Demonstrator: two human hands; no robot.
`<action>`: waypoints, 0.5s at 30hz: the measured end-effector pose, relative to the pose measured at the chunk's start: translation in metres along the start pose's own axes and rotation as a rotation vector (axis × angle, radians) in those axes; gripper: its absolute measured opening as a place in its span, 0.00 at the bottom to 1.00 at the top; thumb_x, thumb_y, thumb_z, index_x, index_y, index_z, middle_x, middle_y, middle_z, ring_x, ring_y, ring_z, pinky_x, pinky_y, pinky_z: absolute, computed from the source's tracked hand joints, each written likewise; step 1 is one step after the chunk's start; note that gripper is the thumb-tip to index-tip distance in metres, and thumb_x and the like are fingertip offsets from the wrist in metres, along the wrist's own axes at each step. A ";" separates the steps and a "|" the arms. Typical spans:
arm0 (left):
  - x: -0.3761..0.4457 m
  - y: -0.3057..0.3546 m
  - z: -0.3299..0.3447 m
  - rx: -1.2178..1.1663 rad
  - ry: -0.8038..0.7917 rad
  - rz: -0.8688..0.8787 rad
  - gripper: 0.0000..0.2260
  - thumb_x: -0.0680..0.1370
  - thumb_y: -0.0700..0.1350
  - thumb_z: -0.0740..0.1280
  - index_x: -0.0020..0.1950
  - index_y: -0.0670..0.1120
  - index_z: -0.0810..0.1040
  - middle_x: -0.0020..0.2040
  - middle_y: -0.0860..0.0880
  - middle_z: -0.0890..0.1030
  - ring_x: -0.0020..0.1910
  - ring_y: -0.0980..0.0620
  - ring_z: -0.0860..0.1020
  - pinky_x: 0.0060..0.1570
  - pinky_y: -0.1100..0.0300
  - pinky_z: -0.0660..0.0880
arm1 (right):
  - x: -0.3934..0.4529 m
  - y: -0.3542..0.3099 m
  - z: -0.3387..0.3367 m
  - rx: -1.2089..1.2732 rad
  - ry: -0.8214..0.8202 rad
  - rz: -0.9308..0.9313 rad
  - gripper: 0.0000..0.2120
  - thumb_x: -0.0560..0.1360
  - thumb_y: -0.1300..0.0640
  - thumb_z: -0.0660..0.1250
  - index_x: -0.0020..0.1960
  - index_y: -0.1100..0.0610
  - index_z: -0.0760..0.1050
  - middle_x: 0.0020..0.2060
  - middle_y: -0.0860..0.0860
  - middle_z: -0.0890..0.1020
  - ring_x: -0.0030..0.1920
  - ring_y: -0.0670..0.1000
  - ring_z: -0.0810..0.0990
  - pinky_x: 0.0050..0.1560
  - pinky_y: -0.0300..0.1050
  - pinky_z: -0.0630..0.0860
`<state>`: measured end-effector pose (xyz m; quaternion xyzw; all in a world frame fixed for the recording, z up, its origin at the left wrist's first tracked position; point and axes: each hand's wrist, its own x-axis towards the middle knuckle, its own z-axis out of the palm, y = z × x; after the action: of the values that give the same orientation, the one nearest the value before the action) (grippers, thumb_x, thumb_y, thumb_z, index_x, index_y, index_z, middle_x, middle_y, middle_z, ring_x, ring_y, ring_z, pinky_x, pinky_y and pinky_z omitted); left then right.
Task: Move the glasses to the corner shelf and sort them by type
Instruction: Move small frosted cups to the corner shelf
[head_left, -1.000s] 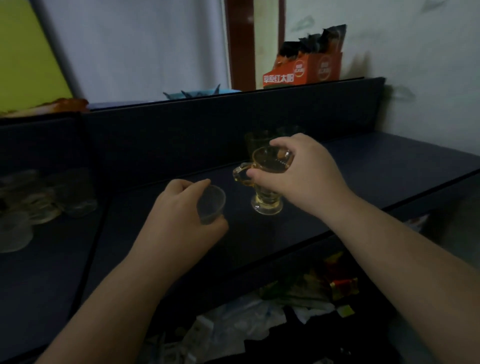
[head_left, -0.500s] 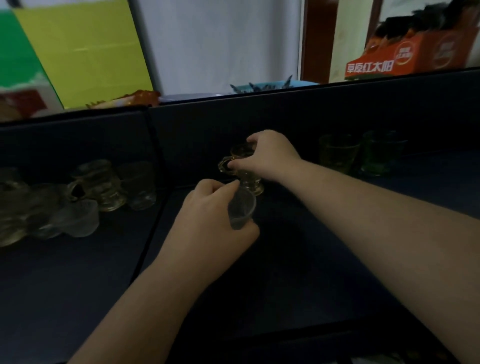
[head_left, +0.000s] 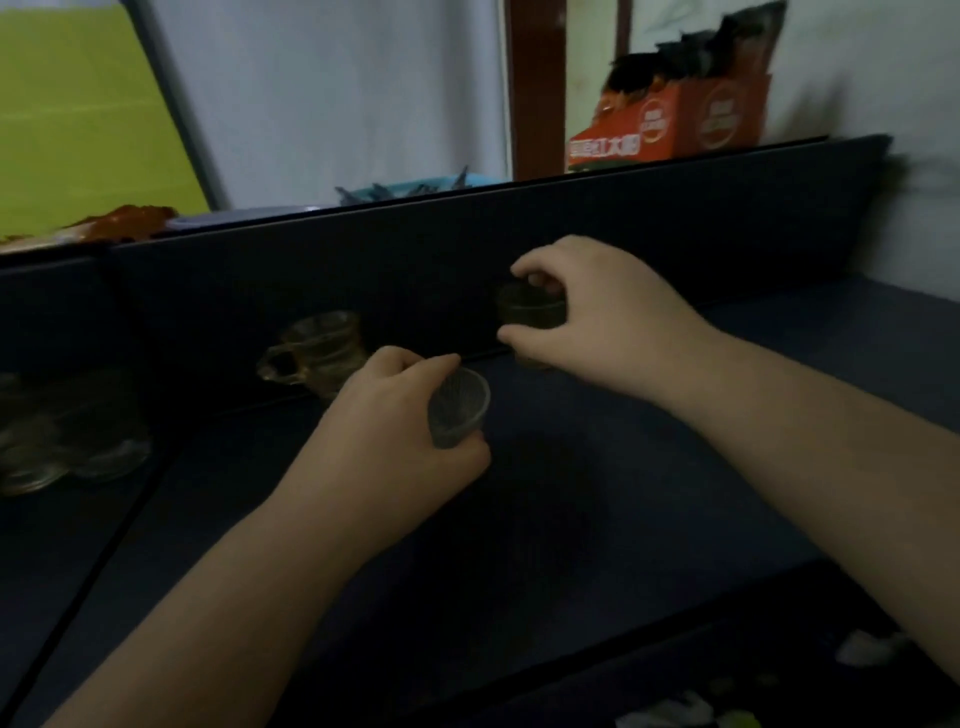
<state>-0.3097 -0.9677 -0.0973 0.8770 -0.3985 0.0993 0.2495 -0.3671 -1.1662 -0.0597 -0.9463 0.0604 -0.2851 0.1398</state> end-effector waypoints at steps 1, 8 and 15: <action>0.008 0.014 0.008 -0.004 -0.005 0.028 0.34 0.71 0.58 0.70 0.75 0.58 0.64 0.65 0.59 0.66 0.60 0.59 0.68 0.56 0.62 0.69 | -0.016 0.020 -0.015 -0.009 0.007 0.027 0.26 0.71 0.41 0.73 0.66 0.48 0.75 0.54 0.43 0.76 0.52 0.43 0.75 0.48 0.36 0.69; 0.074 0.129 0.076 -0.061 -0.094 0.190 0.33 0.72 0.58 0.70 0.75 0.55 0.66 0.62 0.58 0.67 0.56 0.59 0.69 0.53 0.64 0.66 | -0.105 0.149 -0.093 -0.101 0.009 0.228 0.31 0.70 0.37 0.71 0.69 0.47 0.73 0.58 0.41 0.74 0.58 0.42 0.74 0.55 0.38 0.70; 0.147 0.223 0.142 -0.057 -0.132 0.223 0.32 0.72 0.56 0.70 0.75 0.52 0.67 0.64 0.52 0.69 0.59 0.52 0.72 0.56 0.61 0.66 | -0.145 0.235 -0.141 -0.192 0.010 0.289 0.31 0.70 0.37 0.71 0.70 0.47 0.72 0.62 0.43 0.75 0.62 0.46 0.74 0.58 0.43 0.73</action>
<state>-0.3830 -1.2614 -0.0840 0.8243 -0.5119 0.0573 0.2351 -0.5738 -1.3943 -0.0931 -0.9354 0.2234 -0.2597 0.0879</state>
